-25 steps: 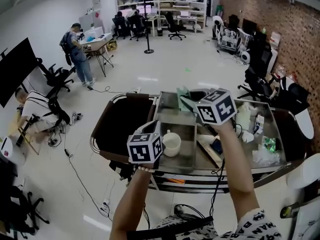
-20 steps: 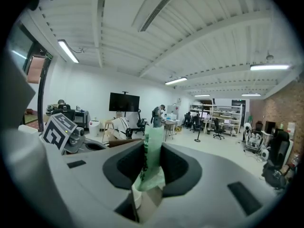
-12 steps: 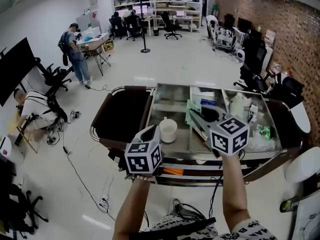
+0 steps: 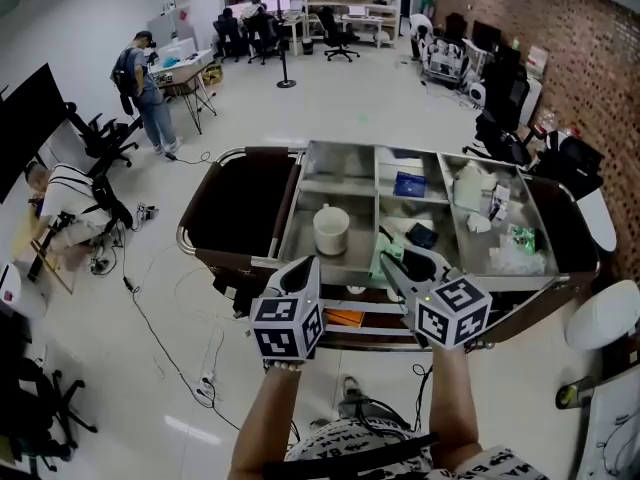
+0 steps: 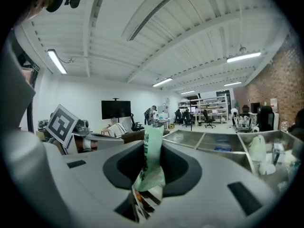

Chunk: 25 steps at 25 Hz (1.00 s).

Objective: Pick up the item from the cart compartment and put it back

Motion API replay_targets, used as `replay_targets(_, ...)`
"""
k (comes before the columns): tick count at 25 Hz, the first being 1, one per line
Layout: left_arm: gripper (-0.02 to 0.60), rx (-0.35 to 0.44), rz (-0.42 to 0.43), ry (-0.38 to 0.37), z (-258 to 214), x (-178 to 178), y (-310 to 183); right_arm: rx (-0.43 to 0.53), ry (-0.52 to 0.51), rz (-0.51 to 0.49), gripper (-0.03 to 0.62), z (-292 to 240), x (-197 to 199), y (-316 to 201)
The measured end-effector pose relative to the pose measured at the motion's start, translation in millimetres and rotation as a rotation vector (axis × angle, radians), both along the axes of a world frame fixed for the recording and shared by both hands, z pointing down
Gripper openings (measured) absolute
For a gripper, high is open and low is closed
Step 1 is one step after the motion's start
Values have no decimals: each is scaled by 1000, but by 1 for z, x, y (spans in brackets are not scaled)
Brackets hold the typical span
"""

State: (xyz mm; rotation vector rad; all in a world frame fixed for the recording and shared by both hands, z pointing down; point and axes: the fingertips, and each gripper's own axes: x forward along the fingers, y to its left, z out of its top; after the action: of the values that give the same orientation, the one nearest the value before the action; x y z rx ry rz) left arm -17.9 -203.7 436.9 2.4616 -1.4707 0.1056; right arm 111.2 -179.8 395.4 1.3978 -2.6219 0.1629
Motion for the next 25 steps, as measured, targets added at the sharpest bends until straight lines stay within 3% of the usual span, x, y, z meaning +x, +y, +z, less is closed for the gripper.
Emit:
replay_targets(7, 0, -23, 12, 22, 11, -1, 22, -63, -30, 18, 104, 31, -1, 19)
replay_targets(25, 0, 17, 32, 13, 4, 3, 26, -28, -35, 31, 103, 15, 8, 25)
